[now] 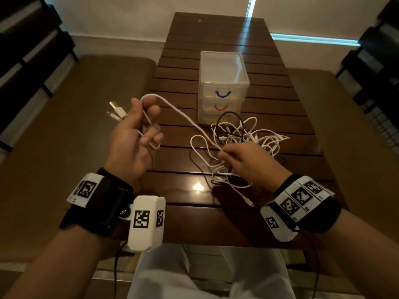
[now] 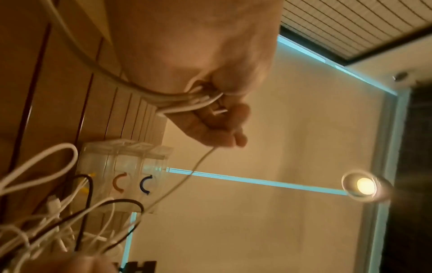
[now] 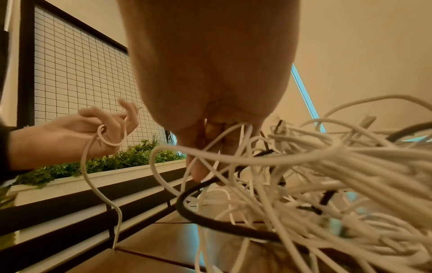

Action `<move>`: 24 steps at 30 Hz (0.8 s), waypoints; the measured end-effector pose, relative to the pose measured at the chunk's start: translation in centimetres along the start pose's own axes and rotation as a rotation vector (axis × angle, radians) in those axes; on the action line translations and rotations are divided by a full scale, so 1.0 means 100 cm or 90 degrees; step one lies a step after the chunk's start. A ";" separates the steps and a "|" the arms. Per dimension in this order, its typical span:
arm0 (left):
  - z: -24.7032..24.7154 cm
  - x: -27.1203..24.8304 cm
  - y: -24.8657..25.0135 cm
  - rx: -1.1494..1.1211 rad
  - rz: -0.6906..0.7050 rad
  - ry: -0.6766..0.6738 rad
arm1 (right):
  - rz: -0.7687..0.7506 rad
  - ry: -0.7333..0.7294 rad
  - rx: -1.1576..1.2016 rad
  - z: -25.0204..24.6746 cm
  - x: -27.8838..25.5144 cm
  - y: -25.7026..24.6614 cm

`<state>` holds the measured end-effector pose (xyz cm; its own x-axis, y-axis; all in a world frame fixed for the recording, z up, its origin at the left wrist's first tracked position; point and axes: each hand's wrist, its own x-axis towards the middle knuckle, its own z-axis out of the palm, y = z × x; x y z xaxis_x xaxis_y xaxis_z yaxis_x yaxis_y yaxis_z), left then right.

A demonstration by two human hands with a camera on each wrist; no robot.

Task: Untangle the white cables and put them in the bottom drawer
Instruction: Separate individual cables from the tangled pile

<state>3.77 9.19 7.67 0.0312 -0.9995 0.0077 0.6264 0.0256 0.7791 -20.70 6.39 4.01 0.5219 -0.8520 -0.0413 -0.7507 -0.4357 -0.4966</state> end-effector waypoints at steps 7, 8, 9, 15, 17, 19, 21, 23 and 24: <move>0.023 -0.016 -0.031 0.172 -0.069 -0.134 | -0.032 -0.003 -0.018 0.017 0.006 -0.012; 0.023 -0.018 -0.037 0.190 -0.079 -0.158 | -0.035 -0.014 -0.030 0.020 0.005 -0.013; 0.022 -0.018 -0.044 0.241 -0.076 -0.181 | -0.036 -0.029 -0.042 0.023 0.005 -0.014; 0.003 -0.016 -0.069 0.757 0.076 -0.210 | -0.041 -0.008 -0.041 0.023 -0.001 -0.012; -0.001 -0.017 -0.072 0.905 0.098 -0.243 | -0.040 -0.014 -0.028 0.022 -0.002 -0.013; -0.003 -0.019 -0.073 0.966 0.108 -0.299 | -0.049 -0.023 -0.027 0.021 -0.002 -0.015; -0.004 -0.018 -0.070 0.951 0.095 -0.318 | -0.055 -0.029 -0.029 0.020 -0.002 -0.015; -0.008 -0.015 -0.063 0.933 0.098 -0.295 | -0.055 -0.022 -0.047 0.018 -0.003 -0.011; -0.012 -0.013 -0.057 0.922 0.098 -0.270 | -0.056 -0.005 -0.063 0.018 -0.004 -0.008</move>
<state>1.05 10.33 2.44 -0.3553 -0.9268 0.1215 -0.6530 0.3392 0.6772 -19.59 7.64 2.87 0.5907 -0.8069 -0.0089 -0.7378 -0.5356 -0.4108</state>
